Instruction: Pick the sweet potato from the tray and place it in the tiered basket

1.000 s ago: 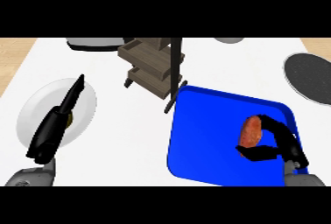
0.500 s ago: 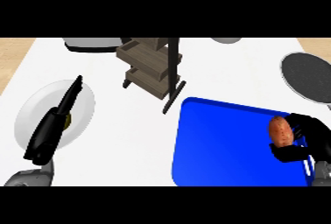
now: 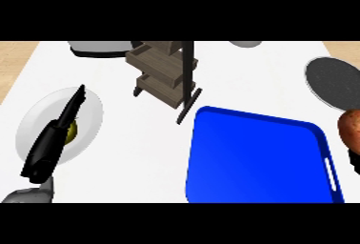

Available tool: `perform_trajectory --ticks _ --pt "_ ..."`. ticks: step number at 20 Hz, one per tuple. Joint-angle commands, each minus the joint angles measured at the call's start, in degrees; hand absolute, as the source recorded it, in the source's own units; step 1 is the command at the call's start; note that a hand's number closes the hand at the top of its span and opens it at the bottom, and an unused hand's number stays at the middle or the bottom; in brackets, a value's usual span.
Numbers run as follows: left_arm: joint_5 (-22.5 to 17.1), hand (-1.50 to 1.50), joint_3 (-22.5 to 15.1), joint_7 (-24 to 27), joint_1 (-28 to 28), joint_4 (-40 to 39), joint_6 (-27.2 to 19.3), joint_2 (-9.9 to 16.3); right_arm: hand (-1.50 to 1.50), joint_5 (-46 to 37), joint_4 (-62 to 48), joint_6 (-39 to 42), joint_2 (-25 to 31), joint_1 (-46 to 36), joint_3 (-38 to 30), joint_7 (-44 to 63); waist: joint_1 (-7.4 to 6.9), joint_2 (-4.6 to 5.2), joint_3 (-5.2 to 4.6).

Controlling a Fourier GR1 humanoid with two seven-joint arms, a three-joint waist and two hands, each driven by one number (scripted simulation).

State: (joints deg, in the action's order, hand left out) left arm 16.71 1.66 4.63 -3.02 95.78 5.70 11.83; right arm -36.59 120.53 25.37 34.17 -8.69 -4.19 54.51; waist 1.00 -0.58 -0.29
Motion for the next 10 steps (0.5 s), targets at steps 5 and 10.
perform_trajectory --ticks 5,10 --pt "1.0 0.0 -0.6 2.2 0.9 -1.4 -0.6 -0.6 1.5 16.6 14.3 8.2 -2.6 -17.2 -7.3 20.4 -0.64 0.05 0.02" --pt "0.6 0.0 -1.3 -1.9 -2.1 0.7 0.7 -0.8 1.5 21.8 12.4 9.8 4.1 -30.0 -4.9 25.1 -0.81 -0.05 -0.02"
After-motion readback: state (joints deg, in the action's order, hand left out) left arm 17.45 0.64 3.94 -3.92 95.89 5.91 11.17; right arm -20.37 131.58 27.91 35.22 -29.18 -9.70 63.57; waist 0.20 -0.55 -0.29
